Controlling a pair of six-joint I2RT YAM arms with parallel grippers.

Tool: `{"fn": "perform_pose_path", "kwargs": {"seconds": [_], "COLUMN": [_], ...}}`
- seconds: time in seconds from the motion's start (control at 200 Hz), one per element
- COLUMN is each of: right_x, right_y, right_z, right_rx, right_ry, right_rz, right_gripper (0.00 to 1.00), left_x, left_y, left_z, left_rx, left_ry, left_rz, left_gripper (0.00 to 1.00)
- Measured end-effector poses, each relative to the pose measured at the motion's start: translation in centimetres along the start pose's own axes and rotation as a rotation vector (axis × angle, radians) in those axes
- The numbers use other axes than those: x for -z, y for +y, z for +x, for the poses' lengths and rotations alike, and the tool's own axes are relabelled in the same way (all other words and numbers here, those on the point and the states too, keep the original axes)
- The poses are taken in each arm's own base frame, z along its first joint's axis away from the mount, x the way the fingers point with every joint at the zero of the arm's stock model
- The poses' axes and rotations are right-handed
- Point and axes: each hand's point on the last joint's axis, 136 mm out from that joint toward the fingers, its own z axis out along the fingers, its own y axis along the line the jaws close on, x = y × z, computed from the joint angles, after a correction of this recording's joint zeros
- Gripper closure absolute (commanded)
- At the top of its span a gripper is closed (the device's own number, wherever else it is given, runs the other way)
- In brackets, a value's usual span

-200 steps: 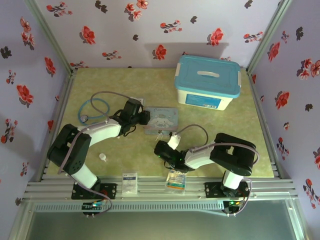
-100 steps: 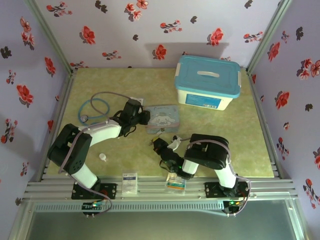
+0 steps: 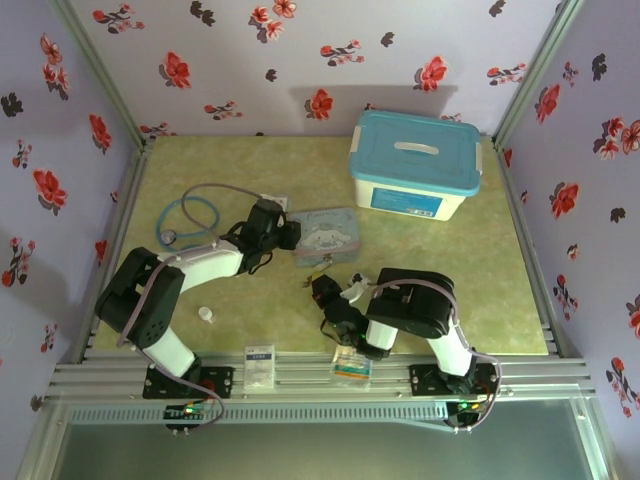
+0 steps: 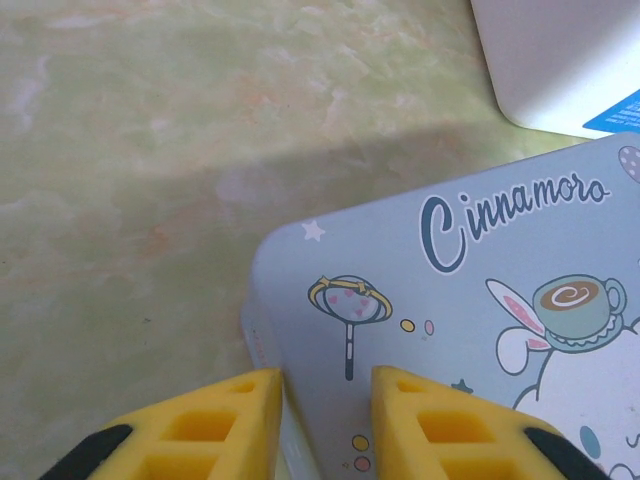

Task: Unlock the padlock with the key

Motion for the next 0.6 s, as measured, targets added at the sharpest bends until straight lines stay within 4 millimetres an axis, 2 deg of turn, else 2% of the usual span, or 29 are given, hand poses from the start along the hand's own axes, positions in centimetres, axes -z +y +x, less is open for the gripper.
{"fn": "perform_pose_path", "kwargs": {"seconds": [0.17,0.6], "right_x": [0.3,0.5], "right_y": [0.0,-0.2], "right_z": [-0.7,-2.3], "right_rx": [-0.069,-0.035], "right_ry": [-0.031,-0.075], "right_rz": [-0.023,-0.018], "right_gripper": [1.0,1.0], "left_x": [-0.1,-0.2], "left_y": [0.0,-0.2], "left_z": [0.0,0.0], "left_rx": [-0.004,-0.006], "left_ry": [-0.001,-0.007], "left_rz": [0.0,0.003], "left_gripper": [0.72,0.72]}}
